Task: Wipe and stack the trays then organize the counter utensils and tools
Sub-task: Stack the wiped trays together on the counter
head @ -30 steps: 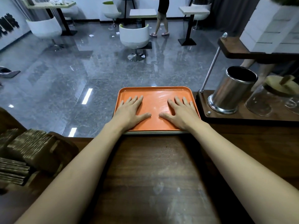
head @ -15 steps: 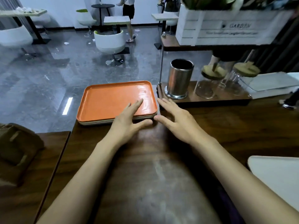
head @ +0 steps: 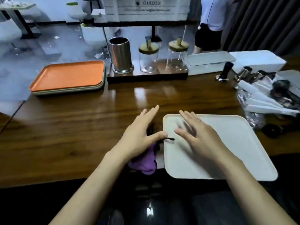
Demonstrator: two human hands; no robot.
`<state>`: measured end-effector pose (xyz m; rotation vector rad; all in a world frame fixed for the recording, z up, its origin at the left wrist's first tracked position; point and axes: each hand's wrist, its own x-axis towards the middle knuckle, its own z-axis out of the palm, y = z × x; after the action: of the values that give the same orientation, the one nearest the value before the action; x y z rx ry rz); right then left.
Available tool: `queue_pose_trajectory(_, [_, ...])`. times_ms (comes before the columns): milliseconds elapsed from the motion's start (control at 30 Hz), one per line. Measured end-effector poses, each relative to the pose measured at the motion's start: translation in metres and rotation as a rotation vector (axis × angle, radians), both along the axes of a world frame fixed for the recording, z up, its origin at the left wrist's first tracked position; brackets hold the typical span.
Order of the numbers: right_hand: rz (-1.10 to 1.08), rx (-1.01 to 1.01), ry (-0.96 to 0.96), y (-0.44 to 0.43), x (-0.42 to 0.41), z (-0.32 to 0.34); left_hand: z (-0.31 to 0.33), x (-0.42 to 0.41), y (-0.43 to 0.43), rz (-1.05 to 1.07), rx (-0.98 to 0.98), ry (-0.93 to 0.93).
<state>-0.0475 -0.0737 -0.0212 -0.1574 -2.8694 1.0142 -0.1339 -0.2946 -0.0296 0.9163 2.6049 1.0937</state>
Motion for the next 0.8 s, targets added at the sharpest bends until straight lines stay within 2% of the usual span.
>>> queue_pose_trajectory(67, [0.004,0.027,-0.041,0.017,0.020,-0.006,-0.006,0.023,0.023,-0.026,-0.048,0.012])
queue_pose_trajectory(200, [0.015,0.038,-0.076,0.042,0.044,-0.014,-0.017,0.041,0.048,-0.015,-0.234,0.191])
queue_pose_trajectory(433, [0.029,0.085,-0.108,0.067,0.067,-0.023,-0.038,0.050,0.060,-0.023,-0.384,0.234])
queue_pose_trajectory(800, [0.111,0.157,-0.172,0.066,0.017,-0.035,-0.040,0.007,0.051,0.061,-0.423,0.217])
